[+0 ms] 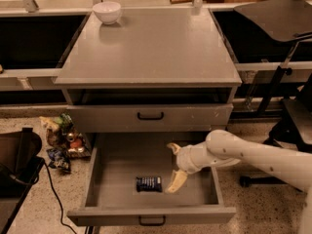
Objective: Pick rxbar blueberry from middle drawer and place on counter
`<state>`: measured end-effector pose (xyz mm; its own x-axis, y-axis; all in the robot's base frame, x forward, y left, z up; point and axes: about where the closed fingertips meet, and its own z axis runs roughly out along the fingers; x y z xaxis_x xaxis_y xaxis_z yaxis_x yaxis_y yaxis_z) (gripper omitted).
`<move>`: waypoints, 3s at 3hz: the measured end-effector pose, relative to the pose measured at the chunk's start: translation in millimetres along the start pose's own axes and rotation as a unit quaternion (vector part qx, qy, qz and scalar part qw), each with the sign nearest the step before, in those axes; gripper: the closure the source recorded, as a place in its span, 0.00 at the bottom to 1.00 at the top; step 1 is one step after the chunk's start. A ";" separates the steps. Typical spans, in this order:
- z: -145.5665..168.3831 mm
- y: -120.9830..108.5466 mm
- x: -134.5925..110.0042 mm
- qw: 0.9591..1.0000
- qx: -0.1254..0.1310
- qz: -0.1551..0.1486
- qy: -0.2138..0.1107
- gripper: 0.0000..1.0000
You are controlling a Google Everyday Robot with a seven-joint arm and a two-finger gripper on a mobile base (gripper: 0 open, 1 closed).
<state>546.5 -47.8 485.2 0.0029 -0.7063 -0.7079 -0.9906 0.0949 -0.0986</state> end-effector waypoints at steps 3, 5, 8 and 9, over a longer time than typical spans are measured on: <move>57.4 -3.6 7.4 1.000 0.002 -0.011 -0.019 0.00; 110.8 4.3 27.3 0.999 -0.014 -0.022 -0.028 0.00; 158.0 19.7 39.0 0.999 -0.039 -0.023 -0.029 0.42; 155.8 18.9 42.2 0.999 -0.034 -0.024 -0.028 0.66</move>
Offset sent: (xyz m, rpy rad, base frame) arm 0.0114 0.0269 -0.0301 0.0145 -0.0316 0.0115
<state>549.2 33.6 344.5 0.0556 -0.6680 -0.7421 -0.9962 0.0129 -0.0863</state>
